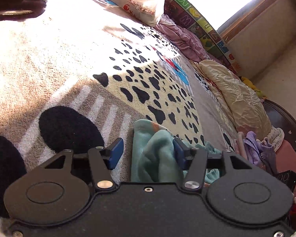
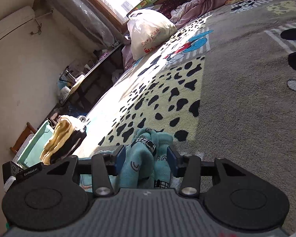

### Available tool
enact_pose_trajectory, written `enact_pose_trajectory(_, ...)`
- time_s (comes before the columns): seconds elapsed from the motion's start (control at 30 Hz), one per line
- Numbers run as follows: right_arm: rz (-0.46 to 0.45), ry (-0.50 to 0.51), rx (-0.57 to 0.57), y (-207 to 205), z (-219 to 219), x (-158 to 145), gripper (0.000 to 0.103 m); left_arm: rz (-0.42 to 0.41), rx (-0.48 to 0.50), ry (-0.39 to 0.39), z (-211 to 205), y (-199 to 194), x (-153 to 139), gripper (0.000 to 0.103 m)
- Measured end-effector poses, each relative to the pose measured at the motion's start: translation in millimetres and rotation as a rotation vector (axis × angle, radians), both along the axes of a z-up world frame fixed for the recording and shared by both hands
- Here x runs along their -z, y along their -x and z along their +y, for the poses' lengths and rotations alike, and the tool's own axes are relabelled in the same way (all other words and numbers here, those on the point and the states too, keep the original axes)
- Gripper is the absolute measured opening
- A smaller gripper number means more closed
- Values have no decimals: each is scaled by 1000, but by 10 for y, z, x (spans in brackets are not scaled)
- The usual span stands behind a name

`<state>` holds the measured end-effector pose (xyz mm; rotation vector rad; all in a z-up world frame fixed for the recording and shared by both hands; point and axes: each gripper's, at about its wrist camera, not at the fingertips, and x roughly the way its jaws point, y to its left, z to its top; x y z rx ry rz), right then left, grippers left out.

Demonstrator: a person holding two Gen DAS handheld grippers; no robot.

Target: Fold clothes

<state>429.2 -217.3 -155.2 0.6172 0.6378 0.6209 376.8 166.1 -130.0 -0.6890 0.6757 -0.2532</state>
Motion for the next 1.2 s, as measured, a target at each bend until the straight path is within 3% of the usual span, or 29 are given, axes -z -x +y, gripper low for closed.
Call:
enact_pose_trajectory(0.07,-51,-5,-9,220,-49,-29,65,-43,24,19,81,112,-88,59)
enact_pose_trajectory(0.1,-70,-3,-24,354,-59,-22,66,-53,44,19,116,177,-103,64)
enact_pose_trajectory(0.27,-187,68,-93,1023,44,130,66,-67,197,52,160,515,-52,65)
enact_pose_trajectory(0.3,-217,87,-109,1113,86,148,64,-68,230,58,154,583,-34,66)
enact_pose_trajectory(0.33,-237,118,-129,1159,144,139,56,-84,247,32,73,623,-22,66)
enact_pose_trajectory(0.37,-228,141,-140,1159,197,118,40,-99,263,5,-7,663,-9,66)
enact_pose_trajectory(0.4,-202,131,-143,1120,215,109,39,-115,280,-21,-88,703,3,63)
enact_pose_trajectory(0.43,-176,121,-146,1081,234,99,33,-131,296,-47,-169,743,15,42)
enact_pose_trajectory(0.47,-142,94,-142,1048,228,95,28,-122,290,-53,-199,757,33,34)
enact_pose_trajectory(0.53,-75,24,-141,1070,163,89,25,-106,276,-66,-259,783,69,24)
enact_pose_trajectory(0.67,-25,10,-178,1430,96,1,23,-67,343,6,-157,996,-8,17)
enact_pose_trajectory(0.73,-6,10,-190,1661,64,0,23,-67,379,34,-120,1160,-61,17)
enact_pose_trajectory(0.8,-43,71,-185,1793,78,-12,24,-73,368,2,-132,1266,-96,18)
enact_pose_trajectory(0.87,-110,122,-150,1872,96,-29,31,-131,313,-114,-179,1340,-150,33)
enact_pose_trajectory(0.9,-127,122,-130,1866,97,-33,34,-174,281,-150,-184,1368,-177,47)
enact_pose_trajectory(0.93,-147,120,-112,1842,101,-36,40,-216,248,-185,-189,1396,-203,49)
enact_pose_trajectory(1.1,-211,109,-120,1566,199,-50,39,-277,247,-156,-230,1185,-118,49)
enact_pose_trajectory(1.13,-213,99,-125,1497,208,-50,33,-265,257,-155,-265,1094,-75,42)
enact_pose_trajectory(1.2,-229,79,-120,1384,206,-76,26,-247,259,-129,-300,949,-9,12)
